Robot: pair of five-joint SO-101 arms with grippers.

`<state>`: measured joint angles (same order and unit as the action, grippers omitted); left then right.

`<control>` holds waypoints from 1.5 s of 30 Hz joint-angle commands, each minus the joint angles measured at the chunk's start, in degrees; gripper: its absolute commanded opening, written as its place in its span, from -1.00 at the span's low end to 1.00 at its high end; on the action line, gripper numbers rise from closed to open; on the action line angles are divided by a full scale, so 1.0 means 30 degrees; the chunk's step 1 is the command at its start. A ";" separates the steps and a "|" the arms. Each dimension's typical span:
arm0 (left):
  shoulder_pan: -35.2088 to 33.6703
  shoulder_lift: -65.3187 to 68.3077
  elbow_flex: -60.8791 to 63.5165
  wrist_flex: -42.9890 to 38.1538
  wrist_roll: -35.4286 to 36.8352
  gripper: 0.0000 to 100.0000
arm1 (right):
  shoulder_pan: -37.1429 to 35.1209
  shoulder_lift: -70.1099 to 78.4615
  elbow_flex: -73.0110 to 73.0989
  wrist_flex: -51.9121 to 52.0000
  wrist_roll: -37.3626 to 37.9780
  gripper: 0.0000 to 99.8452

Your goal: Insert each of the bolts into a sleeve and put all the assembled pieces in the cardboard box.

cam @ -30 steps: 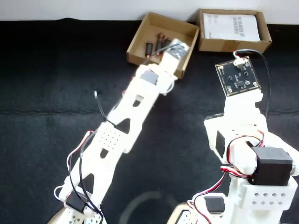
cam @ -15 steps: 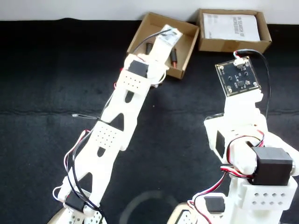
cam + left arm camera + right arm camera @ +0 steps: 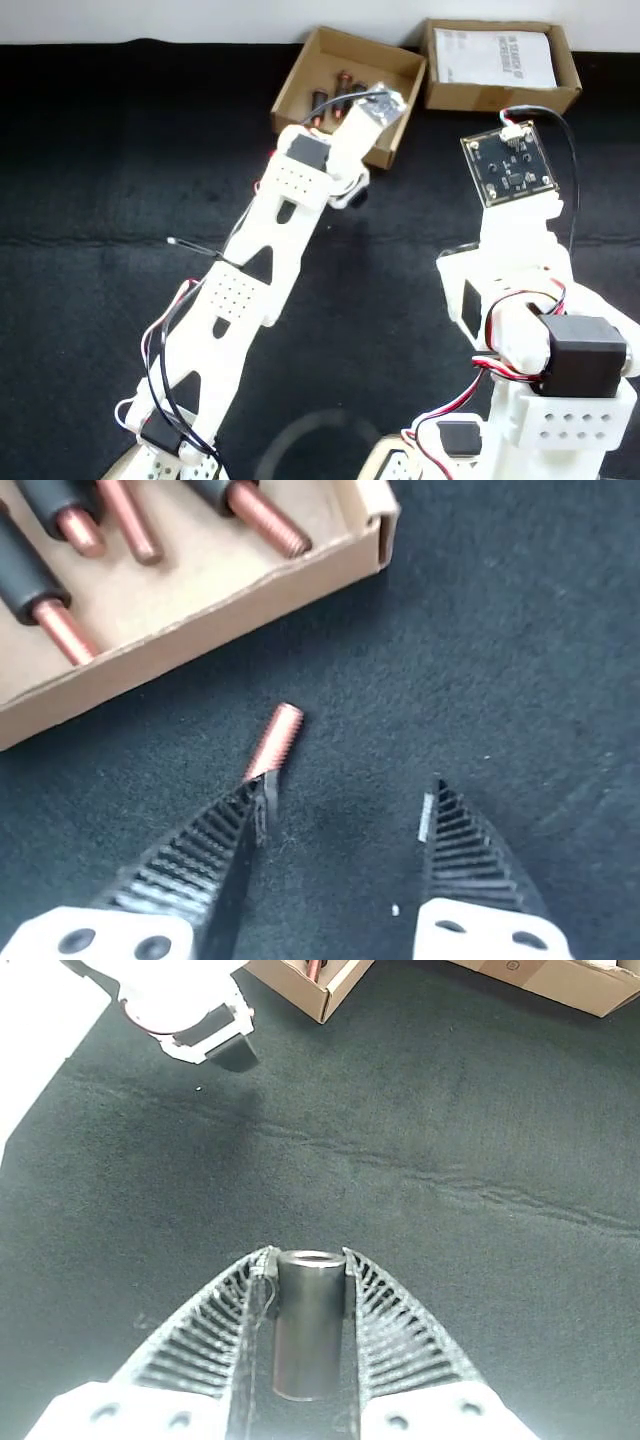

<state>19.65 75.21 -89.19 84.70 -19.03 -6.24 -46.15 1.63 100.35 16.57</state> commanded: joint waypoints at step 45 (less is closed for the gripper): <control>-0.1011 -0.1128 0.3971 -0.4777 -0.4718 -0.98 | 0.0190 -0.0249 0.1275 -0.0513 0.0059 -0.98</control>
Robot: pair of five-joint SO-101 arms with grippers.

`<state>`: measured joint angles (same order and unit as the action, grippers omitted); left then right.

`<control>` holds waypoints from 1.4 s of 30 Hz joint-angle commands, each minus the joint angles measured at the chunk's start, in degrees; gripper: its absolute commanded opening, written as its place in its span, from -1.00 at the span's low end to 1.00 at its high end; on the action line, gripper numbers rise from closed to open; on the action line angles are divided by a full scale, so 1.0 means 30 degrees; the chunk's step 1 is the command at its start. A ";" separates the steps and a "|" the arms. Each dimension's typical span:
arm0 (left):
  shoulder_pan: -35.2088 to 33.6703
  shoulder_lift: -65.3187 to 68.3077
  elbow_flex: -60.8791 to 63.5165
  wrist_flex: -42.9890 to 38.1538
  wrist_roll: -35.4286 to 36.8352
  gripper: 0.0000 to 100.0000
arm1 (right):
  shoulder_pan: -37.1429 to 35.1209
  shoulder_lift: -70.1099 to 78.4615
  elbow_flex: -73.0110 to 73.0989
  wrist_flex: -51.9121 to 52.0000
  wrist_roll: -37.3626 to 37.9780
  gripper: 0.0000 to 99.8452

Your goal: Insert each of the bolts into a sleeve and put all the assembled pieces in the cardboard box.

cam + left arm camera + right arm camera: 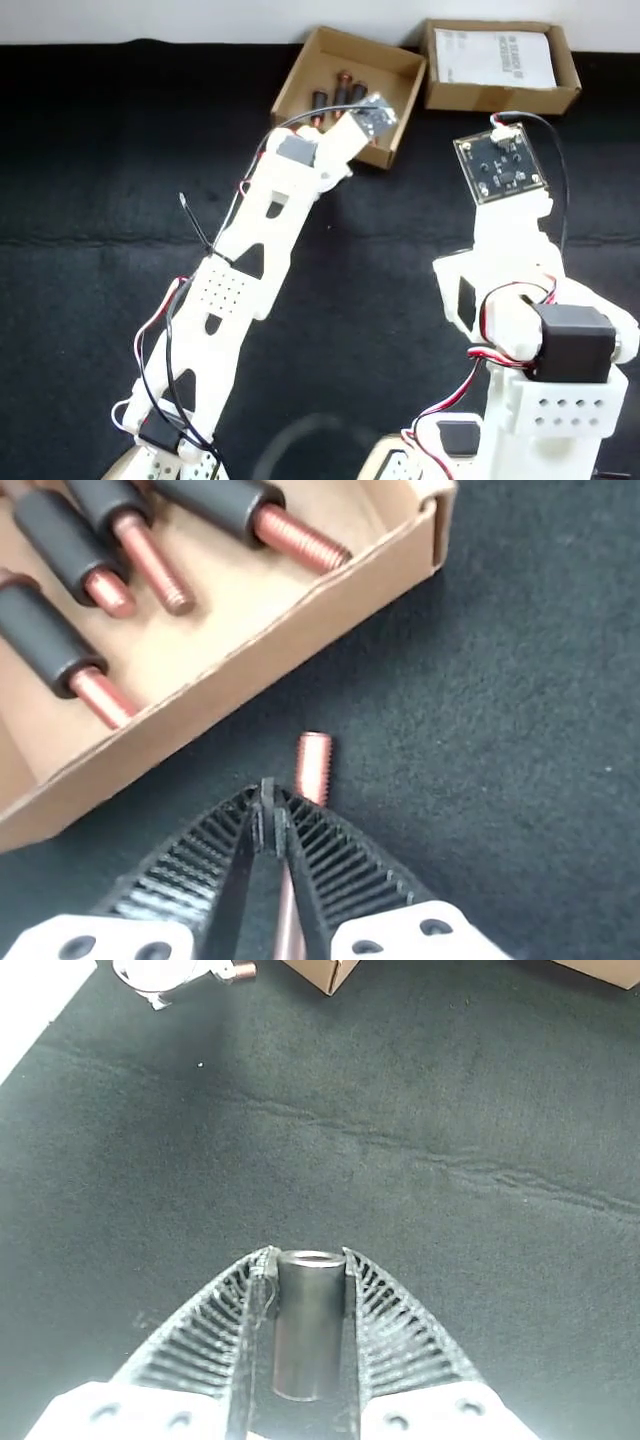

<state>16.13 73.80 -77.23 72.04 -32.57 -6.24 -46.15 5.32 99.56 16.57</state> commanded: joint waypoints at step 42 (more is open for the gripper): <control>0.0542 -0.1568 0.0103 0.8996 -1.0256 -0.99 | 0.0718 -0.0220 0.0044 -0.0278 0.0586 -0.98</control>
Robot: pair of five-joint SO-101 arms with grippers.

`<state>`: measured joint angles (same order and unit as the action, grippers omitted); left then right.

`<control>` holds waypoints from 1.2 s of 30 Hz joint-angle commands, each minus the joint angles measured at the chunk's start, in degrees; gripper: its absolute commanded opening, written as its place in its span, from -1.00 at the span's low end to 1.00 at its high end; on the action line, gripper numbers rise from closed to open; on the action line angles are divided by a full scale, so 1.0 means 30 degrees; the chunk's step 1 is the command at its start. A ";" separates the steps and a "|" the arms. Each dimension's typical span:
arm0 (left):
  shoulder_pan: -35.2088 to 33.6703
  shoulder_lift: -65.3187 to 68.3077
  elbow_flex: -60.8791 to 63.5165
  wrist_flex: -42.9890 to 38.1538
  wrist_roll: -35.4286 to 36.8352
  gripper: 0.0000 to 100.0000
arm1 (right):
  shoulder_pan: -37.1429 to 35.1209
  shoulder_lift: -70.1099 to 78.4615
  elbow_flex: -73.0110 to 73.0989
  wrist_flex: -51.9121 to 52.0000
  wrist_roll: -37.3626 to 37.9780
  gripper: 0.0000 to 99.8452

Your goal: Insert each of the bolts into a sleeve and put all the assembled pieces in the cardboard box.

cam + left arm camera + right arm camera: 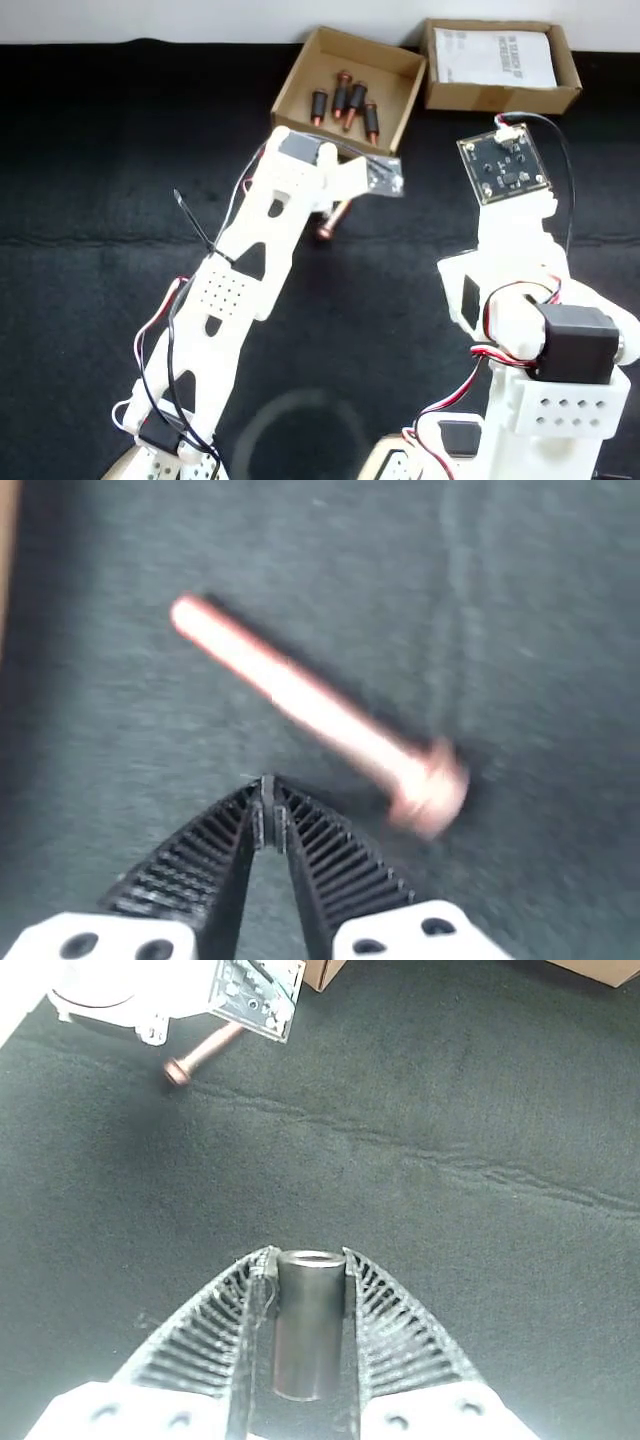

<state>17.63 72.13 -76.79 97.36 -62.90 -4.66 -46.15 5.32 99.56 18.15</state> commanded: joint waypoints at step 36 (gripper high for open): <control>0.2154 -0.0982 -0.4938 -0.1670 0.9817 -0.91 | 0.0484 -0.0249 0.0073 -0.0249 0.0029 -0.98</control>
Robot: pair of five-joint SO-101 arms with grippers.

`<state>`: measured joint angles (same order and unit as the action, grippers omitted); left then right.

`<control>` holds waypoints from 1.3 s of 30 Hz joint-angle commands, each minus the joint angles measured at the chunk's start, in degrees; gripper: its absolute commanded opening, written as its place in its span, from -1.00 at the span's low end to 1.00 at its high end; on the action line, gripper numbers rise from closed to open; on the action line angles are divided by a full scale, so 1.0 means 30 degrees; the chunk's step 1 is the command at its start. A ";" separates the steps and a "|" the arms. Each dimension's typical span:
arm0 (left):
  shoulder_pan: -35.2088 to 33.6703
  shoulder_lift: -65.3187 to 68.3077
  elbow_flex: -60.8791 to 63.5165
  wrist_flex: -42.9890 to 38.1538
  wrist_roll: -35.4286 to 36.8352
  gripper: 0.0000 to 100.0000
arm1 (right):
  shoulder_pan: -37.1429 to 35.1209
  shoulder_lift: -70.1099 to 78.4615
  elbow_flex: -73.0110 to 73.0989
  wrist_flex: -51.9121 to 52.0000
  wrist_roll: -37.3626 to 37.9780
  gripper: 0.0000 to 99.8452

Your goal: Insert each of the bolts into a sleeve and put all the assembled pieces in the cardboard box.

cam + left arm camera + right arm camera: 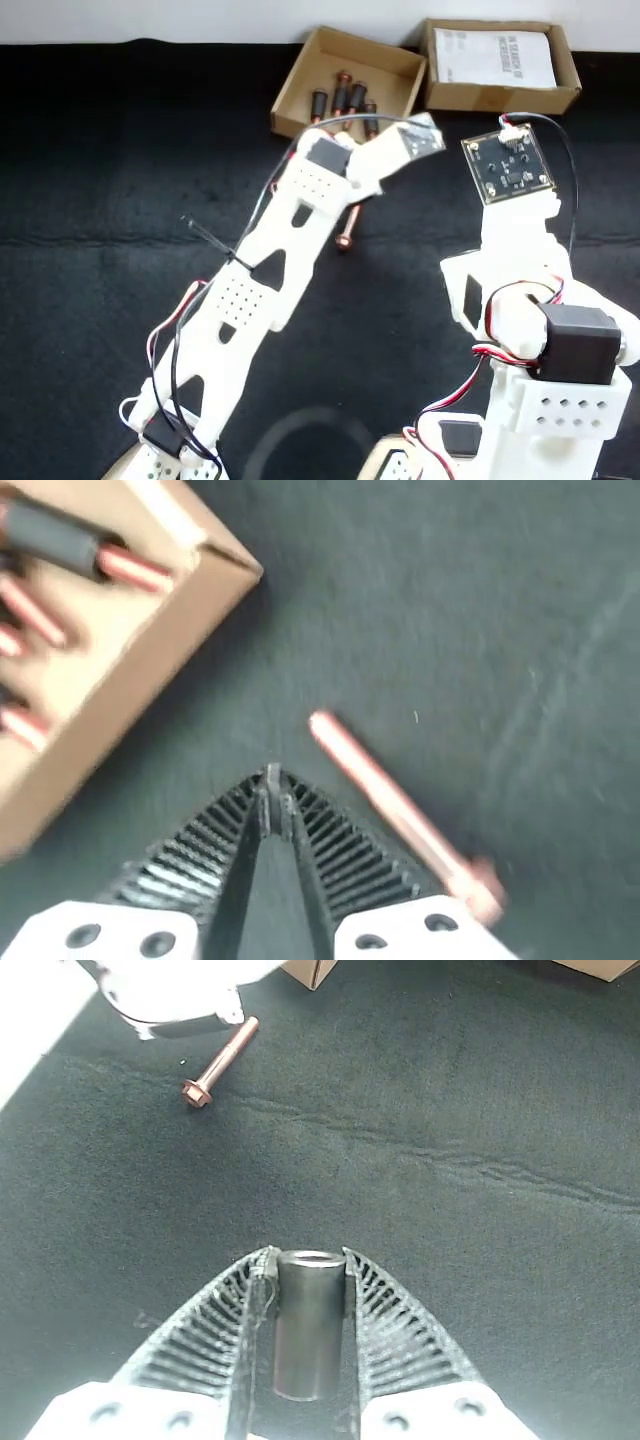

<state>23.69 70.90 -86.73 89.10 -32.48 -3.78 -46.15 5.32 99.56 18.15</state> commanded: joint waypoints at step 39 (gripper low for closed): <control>-0.0952 0.2652 -0.1978 -0.0615 -0.2227 -0.98 | 0.1363 -0.0220 0.0044 -0.1304 0.0029 -0.98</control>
<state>23.25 79.87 -89.45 86.81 -40.22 -0.18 -46.15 5.32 96.48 18.15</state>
